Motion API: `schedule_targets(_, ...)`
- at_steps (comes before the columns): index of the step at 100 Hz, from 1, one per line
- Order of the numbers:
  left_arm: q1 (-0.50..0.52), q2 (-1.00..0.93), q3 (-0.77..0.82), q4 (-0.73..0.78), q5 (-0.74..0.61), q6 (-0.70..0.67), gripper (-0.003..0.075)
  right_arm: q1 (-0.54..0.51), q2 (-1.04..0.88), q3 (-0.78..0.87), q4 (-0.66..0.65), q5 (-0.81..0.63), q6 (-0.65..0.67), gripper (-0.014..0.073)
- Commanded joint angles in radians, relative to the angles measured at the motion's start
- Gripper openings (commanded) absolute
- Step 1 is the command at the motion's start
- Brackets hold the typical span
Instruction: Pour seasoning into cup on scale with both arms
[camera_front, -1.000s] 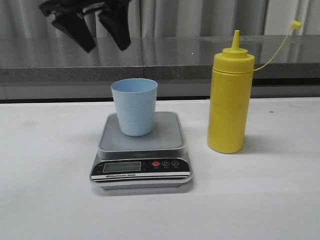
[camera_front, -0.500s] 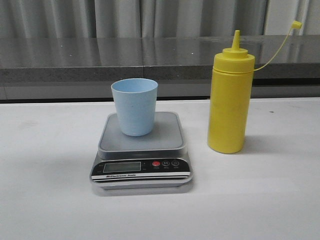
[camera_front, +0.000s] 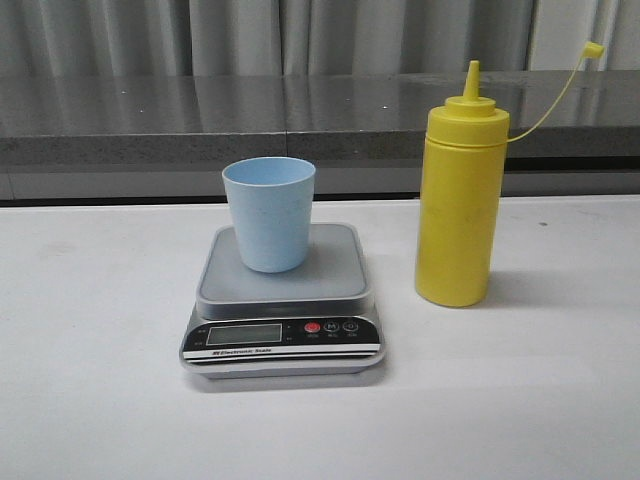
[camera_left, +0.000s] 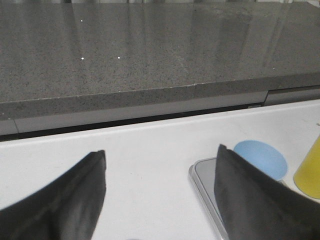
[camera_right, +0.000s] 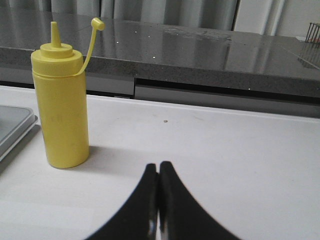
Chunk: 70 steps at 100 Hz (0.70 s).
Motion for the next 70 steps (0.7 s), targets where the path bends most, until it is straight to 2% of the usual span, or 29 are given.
schedule_targets(1, 0.006, -0.094, 0.040, -0.015, -0.108, 0.001, 0.0440, -0.005, -0.018, -0.022, -0.011, -0.075, -0.003, -0.0067)
schedule_targets(29, 0.006, -0.350, 0.207, -0.022, -0.084, 0.001, 0.0440, -0.005, -0.018, -0.022, -0.011, -0.075, -0.003, -0.0067)
schedule_targets(53, 0.006, -0.425, 0.256, -0.020, -0.086, 0.001, 0.0436, -0.005, -0.018, -0.022, -0.011, -0.075, -0.003, -0.0067)
schedule_targets(63, 0.006, -0.425, 0.256, -0.020, -0.086, 0.001, 0.0368, -0.005, -0.018, -0.022, -0.011, -0.075, -0.003, -0.0067)
schedule_targets(70, 0.006, -0.425, 0.256, -0.020, -0.088, 0.001, 0.0273, -0.005, -0.018, -0.022, -0.011, -0.075, -0.003, -0.0067)
